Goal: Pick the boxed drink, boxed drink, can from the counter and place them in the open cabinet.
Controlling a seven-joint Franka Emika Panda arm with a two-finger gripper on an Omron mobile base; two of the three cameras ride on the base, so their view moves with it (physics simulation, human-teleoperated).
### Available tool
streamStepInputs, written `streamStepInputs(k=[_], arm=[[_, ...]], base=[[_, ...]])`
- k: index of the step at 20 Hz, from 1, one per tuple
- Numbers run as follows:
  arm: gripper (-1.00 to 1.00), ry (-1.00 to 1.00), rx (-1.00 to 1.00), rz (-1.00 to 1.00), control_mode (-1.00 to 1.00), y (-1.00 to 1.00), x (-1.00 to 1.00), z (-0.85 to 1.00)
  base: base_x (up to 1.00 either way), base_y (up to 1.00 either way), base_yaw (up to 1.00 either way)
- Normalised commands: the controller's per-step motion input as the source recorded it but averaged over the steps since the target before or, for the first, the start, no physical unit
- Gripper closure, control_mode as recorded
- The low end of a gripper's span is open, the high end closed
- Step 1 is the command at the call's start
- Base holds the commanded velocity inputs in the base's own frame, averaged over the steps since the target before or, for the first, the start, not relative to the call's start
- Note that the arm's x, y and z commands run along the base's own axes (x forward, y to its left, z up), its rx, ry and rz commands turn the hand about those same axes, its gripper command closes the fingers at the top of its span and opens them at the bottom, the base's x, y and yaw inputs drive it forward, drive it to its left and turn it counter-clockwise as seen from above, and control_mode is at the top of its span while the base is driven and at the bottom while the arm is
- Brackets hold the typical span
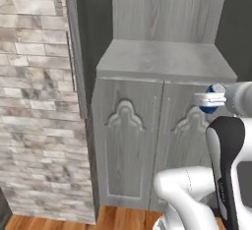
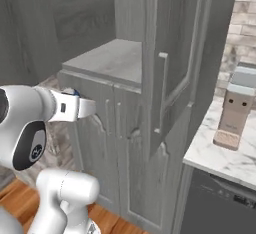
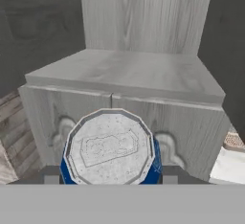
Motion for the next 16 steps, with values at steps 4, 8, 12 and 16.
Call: streamStepInputs(k=[4, 8, 12, 16], arm=[[1.0, 0.0, 0.0, 0.0, 1.0, 0.0, 0.0, 0.0], [1.0, 0.0, 0.0, 0.0, 1.0, 0.0, 0.0, 0.0], [1.0, 0.0, 0.0, 0.0, 1.0, 0.0, 0.0, 0.0], [1.0, 0.0, 0.0, 0.0, 1.0, 0.0, 0.0, 0.0]], base=[[0.4, 0.4, -0.21], [0.37, 0.05, -0.24], [0.36, 0.0, -0.19], [0.39, 0.0, -0.15]])
